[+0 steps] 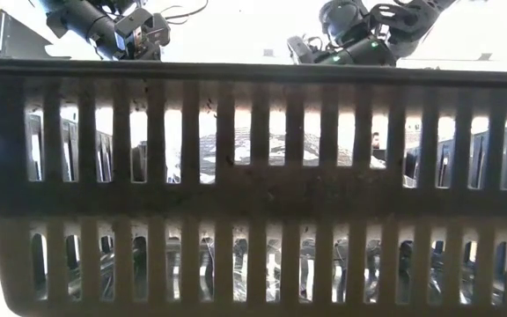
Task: Pick & Place Travel size toiletries
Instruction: Put the bottom pack of cotton buds into the top middle black bin, then put the pack of cotton buds into the top middle black bin
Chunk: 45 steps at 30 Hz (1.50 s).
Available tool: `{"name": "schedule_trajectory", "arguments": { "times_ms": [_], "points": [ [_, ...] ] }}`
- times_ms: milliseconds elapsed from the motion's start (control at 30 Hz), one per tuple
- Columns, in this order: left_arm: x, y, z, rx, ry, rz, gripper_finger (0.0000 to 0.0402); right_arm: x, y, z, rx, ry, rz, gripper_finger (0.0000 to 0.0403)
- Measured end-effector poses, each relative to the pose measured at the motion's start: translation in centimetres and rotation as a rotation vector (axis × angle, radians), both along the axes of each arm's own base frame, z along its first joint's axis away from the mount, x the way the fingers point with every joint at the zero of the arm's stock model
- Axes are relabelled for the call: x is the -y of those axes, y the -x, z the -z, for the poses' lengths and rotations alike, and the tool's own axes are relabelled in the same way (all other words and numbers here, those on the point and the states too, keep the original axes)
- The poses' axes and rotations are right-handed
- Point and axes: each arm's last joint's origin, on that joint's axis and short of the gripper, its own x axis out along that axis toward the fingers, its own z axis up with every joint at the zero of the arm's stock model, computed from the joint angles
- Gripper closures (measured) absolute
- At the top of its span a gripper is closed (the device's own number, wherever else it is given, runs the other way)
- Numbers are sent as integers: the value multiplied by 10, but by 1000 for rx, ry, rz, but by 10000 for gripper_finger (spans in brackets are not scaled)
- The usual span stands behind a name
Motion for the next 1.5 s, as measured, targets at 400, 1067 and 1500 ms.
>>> {"name": "schedule_trajectory", "arguments": {
  "times_ms": [400,1067,1500],
  "points": [
    [0,1,1,-11,6,-1,385,-25,16,-14,-119,90,50,400],
    [0,0,0,2,2,-1,384,-33,56,-6,-424,-6,407,400],
    [0,0,0,1,1,-1,384,-38,54,-4,-472,28,132,401]
  ]
}}
